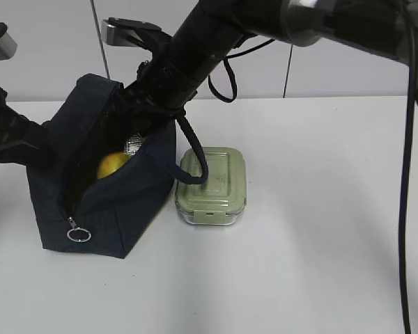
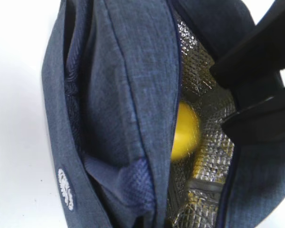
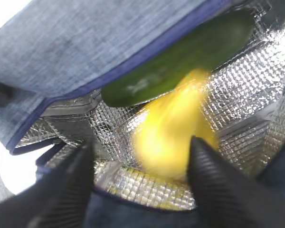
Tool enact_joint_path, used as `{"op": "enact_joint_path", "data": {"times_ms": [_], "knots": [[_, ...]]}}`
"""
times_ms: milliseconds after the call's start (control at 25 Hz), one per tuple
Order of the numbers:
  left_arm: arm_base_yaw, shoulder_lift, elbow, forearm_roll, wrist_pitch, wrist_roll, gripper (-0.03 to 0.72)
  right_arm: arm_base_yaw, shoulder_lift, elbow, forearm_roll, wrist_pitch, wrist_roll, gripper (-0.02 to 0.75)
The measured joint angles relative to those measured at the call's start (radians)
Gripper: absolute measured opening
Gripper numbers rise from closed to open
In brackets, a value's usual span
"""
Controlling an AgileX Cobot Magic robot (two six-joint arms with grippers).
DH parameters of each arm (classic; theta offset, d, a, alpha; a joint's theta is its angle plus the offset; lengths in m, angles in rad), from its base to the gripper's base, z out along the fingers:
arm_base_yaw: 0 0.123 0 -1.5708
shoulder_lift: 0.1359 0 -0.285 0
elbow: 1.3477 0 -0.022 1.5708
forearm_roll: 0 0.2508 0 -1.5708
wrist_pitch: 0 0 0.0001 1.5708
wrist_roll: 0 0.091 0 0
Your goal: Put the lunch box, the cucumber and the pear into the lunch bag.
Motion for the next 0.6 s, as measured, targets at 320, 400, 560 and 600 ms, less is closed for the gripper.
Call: {"op": "enact_joint_path", "data": {"times_ms": [320, 400, 560, 600], "knots": [[0.000, 0.000, 0.000, 0.002, 0.002, 0.000, -0.016, -0.025, -0.158, 0.005, -0.124, -0.040, 0.164, 0.393], [0.000, 0.000, 0.000, 0.002, 0.002, 0.000, -0.016, -0.056, -0.190, 0.038, -0.149, -0.040, 0.209, 0.375], [0.000, 0.000, 0.000, 0.002, 0.002, 0.000, -0.016, -0.167, -0.250, 0.194, -0.115, -0.072, 0.247, 0.364], [0.000, 0.000, 0.000, 0.002, 0.002, 0.000, -0.016, -0.194, -0.263, 0.258, -0.080, -0.089, 0.242, 0.363]]}}
